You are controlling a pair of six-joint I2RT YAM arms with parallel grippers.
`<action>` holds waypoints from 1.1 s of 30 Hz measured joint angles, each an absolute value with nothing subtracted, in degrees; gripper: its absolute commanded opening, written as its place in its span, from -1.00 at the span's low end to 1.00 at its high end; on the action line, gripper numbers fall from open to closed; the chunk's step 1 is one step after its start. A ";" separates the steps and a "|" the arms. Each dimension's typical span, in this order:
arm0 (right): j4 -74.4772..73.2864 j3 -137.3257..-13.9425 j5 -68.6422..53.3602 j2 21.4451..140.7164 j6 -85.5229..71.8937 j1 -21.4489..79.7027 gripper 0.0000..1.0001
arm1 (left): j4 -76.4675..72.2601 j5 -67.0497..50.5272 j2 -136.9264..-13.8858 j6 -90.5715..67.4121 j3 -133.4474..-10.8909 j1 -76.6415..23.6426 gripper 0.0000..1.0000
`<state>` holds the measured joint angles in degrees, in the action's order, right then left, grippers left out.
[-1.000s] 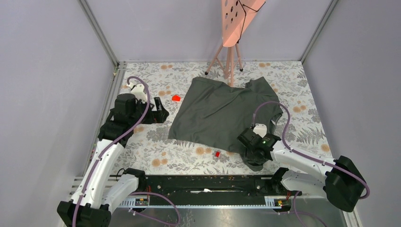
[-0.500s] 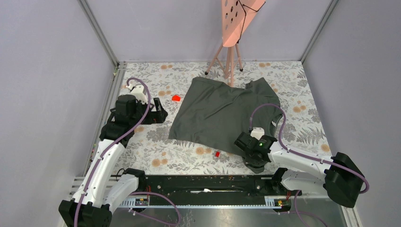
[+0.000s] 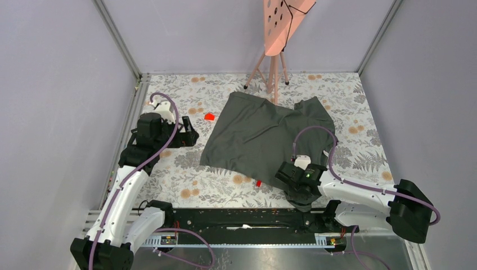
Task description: Pin the brooch onto the clothing
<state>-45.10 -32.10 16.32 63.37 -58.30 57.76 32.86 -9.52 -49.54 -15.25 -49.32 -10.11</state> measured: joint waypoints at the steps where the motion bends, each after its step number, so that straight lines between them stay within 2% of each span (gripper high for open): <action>1: -45.39 -32.58 16.43 63.37 -58.30 57.76 0.06 | 32.84 -9.41 -49.54 -15.25 -49.32 -10.11 0.97; 4: -46.96 -34.96 18.04 63.35 -57.41 57.84 0.46 | 32.71 -9.37 -49.56 -15.27 -49.08 -10.04 0.97; 6: -48.38 -37.63 20.29 63.31 -56.14 57.87 0.63 | 32.49 -9.43 -49.63 -15.27 -49.08 -9.89 0.98; 8: -48.95 -40.23 22.22 62.92 -54.85 57.84 0.72 | 31.97 -9.63 -49.69 -15.29 -49.08 -9.61 0.98; 12: -47.72 -43.40 24.49 60.27 -50.46 55.59 0.76 | 30.68 -9.67 -51.33 -15.70 -49.08 -8.93 0.97; 18: -40.42 -43.09 23.09 53.84 -41.45 43.90 0.78 | 31.64 -5.15 -60.77 -15.42 -50.78 -8.16 0.93; 25: -31.35 -41.78 19.16 51.48 -33.95 37.67 0.78 | 34.15 4.54 -75.16 -13.06 -58.43 -7.99 0.58; 33: -23.44 -38.20 10.70 51.48 -31.68 35.11 0.78 | 33.21 9.96 -92.20 -12.80 -68.36 -7.79 0.44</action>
<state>-23.44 -38.20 10.70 51.48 -31.68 35.11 33.21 9.96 -92.20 -12.80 -68.36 -7.79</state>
